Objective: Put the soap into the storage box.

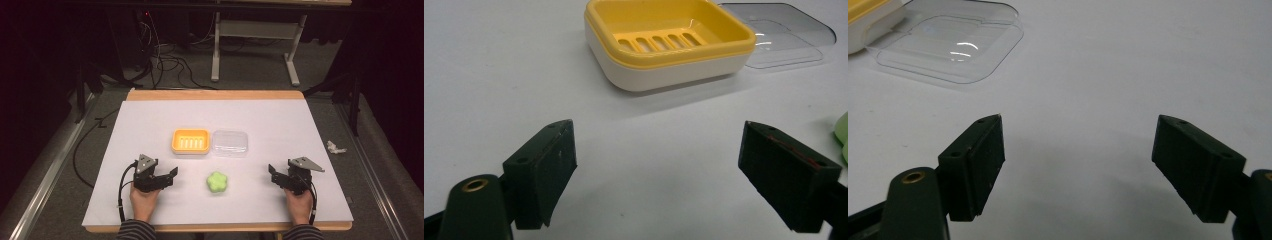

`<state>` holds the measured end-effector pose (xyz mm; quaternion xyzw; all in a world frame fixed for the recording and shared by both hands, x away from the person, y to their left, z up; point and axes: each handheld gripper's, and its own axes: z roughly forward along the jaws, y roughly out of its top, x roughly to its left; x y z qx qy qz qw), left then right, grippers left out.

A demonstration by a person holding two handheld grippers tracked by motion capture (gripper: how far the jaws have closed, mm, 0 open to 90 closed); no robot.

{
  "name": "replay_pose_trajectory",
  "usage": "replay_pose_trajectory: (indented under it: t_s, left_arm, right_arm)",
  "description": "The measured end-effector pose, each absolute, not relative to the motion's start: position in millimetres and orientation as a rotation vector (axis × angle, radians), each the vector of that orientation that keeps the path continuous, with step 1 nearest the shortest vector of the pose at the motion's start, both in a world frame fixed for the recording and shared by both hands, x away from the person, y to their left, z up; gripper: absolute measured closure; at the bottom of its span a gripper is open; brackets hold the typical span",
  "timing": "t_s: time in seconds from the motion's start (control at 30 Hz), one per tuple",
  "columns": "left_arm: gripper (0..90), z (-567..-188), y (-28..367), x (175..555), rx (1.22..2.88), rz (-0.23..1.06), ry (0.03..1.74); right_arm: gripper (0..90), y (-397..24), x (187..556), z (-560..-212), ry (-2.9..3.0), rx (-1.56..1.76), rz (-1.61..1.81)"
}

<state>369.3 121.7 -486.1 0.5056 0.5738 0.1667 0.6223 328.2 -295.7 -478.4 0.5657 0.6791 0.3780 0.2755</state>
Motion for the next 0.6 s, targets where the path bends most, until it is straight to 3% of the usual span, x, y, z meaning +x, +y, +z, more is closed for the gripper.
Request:
replay_pose_trajectory:
  t_s: [0.6]
  left_arm:
    - [20.3,-486.5,118.0,366.3,1.168,0.414,1.293]
  right_arm:
    - [21.7,-296.1,328.3,-478.5,1.818,1.523,1.01]
